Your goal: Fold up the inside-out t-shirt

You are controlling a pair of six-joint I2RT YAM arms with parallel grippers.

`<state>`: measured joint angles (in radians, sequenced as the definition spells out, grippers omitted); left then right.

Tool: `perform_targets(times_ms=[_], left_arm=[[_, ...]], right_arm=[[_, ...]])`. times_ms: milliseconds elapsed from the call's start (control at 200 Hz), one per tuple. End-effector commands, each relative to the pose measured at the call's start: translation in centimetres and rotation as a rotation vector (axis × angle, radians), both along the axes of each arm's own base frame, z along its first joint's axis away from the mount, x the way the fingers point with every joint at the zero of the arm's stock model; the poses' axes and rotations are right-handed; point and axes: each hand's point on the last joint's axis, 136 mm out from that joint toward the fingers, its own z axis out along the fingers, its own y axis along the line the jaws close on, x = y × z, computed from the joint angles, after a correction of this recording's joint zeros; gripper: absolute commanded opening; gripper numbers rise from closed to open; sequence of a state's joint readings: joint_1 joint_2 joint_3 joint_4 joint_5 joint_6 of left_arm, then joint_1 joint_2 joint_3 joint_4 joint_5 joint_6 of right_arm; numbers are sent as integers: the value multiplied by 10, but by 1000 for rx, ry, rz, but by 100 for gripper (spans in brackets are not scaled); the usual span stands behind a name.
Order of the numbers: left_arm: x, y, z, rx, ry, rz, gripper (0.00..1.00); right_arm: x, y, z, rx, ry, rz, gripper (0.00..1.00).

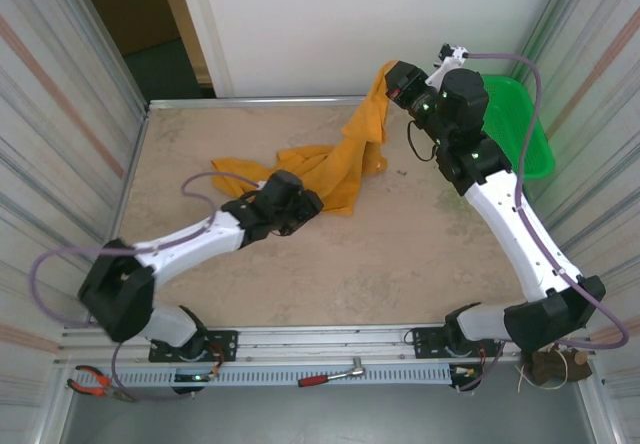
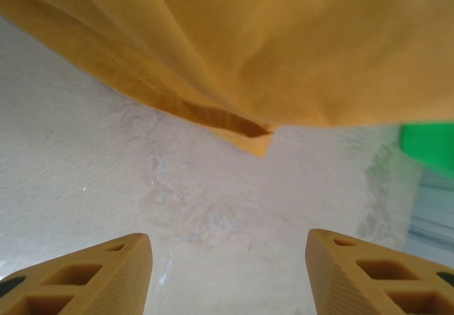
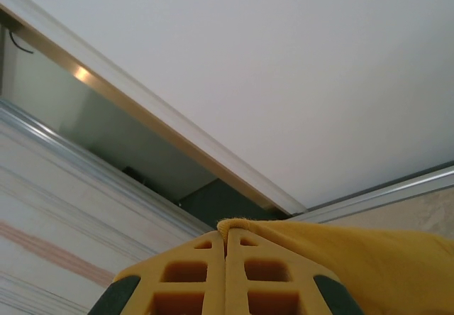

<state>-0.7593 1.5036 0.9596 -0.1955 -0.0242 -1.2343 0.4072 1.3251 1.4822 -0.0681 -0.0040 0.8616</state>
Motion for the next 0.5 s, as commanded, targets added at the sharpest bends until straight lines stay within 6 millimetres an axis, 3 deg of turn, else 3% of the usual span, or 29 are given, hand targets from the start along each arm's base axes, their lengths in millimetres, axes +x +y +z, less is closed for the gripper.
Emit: perform_targets(times_ms=[0,250,496], left_arm=[[25,-29,7,-72,-9,56,59],[36,-59,-34,-44,103,117,60],[27,-57,-80,-33,279,272,60]], right_arm=[[-14,-9,37,17,-110,-29,0],[-16,-11,33,20,-106,-35,0],[-16,-10,34,27,-110,-29,0]])
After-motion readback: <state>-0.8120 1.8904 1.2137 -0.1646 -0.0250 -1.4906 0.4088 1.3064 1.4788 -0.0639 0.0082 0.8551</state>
